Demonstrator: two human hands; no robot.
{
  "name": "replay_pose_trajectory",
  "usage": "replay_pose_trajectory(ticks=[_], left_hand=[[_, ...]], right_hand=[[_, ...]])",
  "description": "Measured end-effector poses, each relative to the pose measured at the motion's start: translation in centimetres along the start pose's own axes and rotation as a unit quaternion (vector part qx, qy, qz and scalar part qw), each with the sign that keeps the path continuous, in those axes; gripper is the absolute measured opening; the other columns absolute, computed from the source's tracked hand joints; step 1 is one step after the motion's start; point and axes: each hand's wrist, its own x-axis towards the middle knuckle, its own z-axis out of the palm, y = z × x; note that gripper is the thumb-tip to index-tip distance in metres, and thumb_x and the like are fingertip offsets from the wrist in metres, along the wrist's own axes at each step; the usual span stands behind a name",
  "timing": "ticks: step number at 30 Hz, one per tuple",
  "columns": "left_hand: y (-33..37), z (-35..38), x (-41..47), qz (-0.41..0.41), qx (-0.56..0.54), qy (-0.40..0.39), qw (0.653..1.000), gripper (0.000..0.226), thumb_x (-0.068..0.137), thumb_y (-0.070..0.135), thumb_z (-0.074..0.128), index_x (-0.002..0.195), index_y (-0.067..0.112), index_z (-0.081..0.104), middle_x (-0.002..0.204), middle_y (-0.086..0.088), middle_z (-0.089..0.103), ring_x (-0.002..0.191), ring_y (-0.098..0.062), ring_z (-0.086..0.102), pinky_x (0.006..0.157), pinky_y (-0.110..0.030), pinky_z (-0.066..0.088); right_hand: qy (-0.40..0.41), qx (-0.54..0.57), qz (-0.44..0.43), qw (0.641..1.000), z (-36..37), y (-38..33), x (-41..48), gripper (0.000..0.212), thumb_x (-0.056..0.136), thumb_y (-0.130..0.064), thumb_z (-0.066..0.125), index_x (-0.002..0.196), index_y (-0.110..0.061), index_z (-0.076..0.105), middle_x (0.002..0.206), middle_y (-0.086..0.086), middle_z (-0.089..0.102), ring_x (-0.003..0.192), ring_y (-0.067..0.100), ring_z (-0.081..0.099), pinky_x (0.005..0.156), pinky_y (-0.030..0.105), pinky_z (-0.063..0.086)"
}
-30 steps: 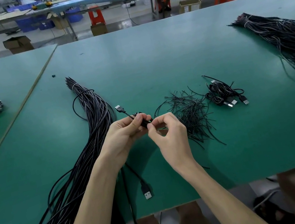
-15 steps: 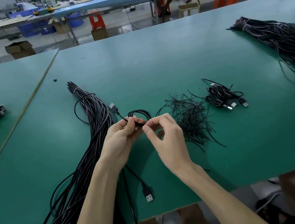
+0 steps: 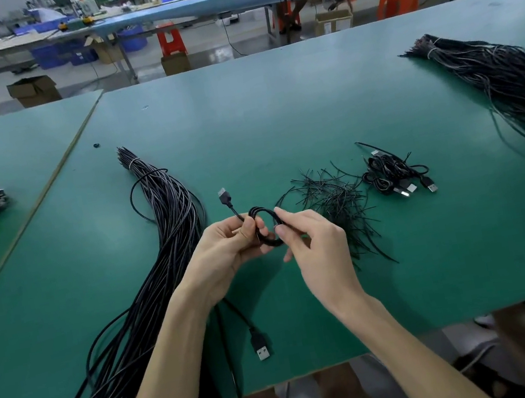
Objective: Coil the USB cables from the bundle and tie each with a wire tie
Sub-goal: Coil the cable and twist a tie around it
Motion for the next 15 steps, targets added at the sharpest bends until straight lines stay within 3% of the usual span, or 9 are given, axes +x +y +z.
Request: replay_pose_trajectory(ticks=[7,12,15], left_hand=[[0.02,0.38,-0.18,0.011,0.01,-0.006,1.0,0.019,0.093,0.019,0.06,0.09,0.001,0.065,0.083,-0.008,0.066,0.084,-0.021,0.069,0.073,-0.028,0.06],[0.23,0.6,-0.29,0.023,0.051,-0.028,0.998,0.021,0.093,0.021,0.056,0.09,0.001,0.06,0.082,-0.011,0.064,0.075,-0.023,0.065,0.071,-0.026,0.058],[0.1,0.71,-0.28,0.021,0.088,-0.052,0.995,0.024,0.097,0.024,0.05,0.092,0.002,0.057,0.089,-0.014,0.063,0.082,-0.027,0.066,0.079,-0.029,0.058]], right_hand=[[0.009,-0.006,-0.025,1.0,0.44,0.4,-0.07,0.033,0.102,-0.004,0.06,0.134,-0.008,0.067,0.101,-0.002,0.066,0.067,0.011,0.059,0.069,0.012,0.049],[0.011,0.004,-0.039,0.999,0.41,0.78,-0.14,0.032,0.103,-0.003,0.058,0.133,-0.008,0.067,0.101,0.0,0.065,0.066,0.015,0.061,0.069,0.01,0.047],[0.003,0.007,-0.039,0.999,0.43,0.85,-0.1,0.032,0.104,-0.003,0.056,0.134,-0.008,0.067,0.103,0.001,0.064,0.067,0.013,0.06,0.07,0.011,0.048]])
